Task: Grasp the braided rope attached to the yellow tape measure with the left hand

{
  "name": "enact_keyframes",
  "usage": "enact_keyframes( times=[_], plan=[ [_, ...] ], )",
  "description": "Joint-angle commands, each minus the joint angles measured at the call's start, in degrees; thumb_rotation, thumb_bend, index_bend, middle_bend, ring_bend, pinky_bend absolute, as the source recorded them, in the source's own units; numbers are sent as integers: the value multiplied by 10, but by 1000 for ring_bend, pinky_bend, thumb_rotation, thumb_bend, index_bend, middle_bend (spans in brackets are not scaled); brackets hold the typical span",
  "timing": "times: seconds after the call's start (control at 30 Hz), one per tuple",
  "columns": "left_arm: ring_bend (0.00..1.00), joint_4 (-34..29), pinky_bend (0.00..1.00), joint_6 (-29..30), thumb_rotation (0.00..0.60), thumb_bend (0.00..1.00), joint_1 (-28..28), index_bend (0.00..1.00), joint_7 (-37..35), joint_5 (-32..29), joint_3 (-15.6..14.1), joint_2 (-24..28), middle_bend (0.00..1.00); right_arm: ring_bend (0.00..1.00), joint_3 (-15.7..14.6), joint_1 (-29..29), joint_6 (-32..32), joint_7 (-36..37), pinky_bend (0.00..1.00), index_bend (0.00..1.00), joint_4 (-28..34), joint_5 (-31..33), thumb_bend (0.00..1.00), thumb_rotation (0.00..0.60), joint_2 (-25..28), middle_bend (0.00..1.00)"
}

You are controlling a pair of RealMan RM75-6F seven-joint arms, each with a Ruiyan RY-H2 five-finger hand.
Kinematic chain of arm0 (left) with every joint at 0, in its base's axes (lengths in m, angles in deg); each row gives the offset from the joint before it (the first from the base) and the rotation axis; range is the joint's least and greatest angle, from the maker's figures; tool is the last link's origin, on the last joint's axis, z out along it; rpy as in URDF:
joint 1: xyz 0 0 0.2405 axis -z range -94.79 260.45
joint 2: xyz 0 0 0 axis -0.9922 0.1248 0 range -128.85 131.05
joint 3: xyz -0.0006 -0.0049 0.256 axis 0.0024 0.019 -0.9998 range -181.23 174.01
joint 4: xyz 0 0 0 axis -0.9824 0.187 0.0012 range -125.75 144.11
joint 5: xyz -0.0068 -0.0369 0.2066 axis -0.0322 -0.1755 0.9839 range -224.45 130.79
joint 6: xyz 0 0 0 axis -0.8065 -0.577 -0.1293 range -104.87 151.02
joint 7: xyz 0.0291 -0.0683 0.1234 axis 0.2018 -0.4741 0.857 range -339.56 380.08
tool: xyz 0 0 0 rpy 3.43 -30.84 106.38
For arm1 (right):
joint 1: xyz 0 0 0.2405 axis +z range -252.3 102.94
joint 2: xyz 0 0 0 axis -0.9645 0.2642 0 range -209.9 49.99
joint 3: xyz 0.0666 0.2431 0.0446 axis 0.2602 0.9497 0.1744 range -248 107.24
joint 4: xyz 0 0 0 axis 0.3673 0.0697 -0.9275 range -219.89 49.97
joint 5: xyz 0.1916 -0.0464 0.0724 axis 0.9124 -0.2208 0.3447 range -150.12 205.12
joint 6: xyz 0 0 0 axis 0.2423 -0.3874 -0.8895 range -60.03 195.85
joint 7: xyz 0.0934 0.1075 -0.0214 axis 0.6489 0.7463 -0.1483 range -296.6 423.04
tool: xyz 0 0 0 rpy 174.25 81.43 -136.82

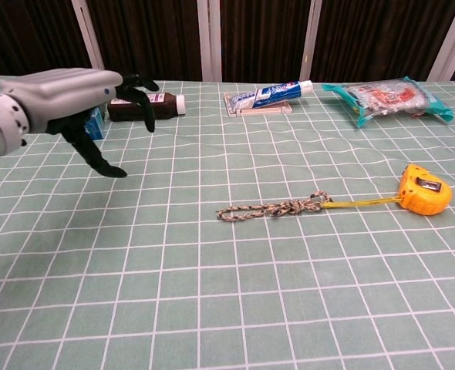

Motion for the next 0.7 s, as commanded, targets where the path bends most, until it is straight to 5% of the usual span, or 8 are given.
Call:
enact_keyframes(
  times=[0.03,0.7],
  plan=[
    [0,13,0,-16,600,247,31,425,28,-39,12,-30,50,0,0,0,1,1,0,0,2,1,248,600,1,0],
    [0,62,0,-21,600,377,133,468,123,-183,4,-132,59,0,1,0,16,21,0,0,12,18,248,600,8,0]
  ],
)
